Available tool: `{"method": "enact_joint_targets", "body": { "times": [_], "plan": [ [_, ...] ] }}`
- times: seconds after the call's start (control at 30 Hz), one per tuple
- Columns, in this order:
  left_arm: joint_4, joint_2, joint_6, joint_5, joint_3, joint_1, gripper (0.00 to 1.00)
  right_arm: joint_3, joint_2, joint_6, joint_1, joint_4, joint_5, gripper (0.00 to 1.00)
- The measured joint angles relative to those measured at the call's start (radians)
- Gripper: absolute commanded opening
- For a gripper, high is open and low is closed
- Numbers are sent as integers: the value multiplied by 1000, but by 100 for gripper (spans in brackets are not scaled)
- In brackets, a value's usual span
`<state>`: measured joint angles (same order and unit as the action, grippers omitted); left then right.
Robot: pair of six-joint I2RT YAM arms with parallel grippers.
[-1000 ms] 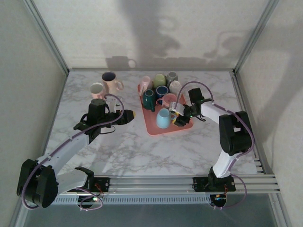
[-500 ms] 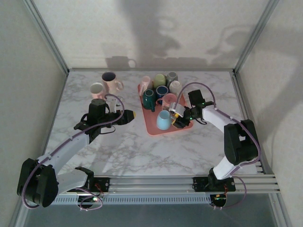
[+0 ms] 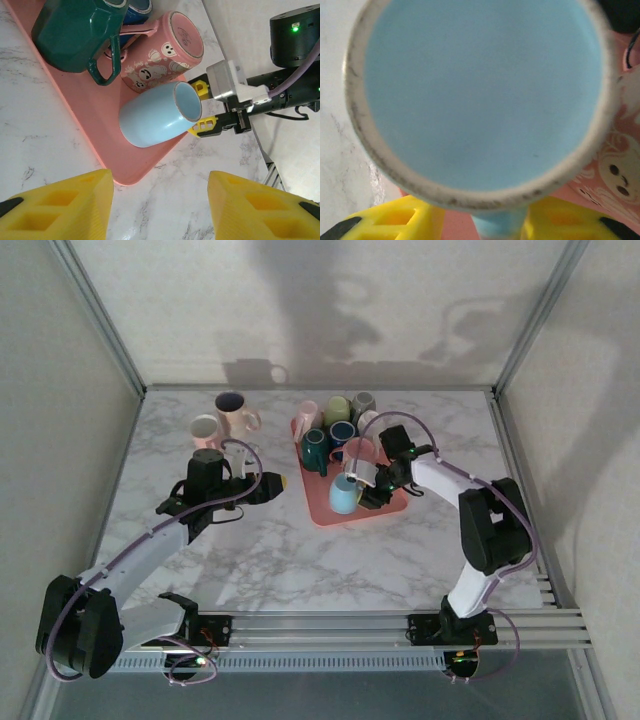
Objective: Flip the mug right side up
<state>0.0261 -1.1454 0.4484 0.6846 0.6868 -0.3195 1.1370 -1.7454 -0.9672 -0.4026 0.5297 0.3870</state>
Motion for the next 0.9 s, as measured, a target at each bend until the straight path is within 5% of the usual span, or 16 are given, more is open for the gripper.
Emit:
{"method": "enact_joint_targets", "body": {
  "times": [0.2,0.43,0.9],
  "plan": [
    [0,8,0,0,0,0,52,18,-14,-17,-21,19,-41,30],
    [0,19,1,0,-1,0,52,40,-14,-16,-24,53,-75,35],
    [10,19,17,0,-3,0,52,79,-14,-17,-33,98,-89,29]
  ]
}}
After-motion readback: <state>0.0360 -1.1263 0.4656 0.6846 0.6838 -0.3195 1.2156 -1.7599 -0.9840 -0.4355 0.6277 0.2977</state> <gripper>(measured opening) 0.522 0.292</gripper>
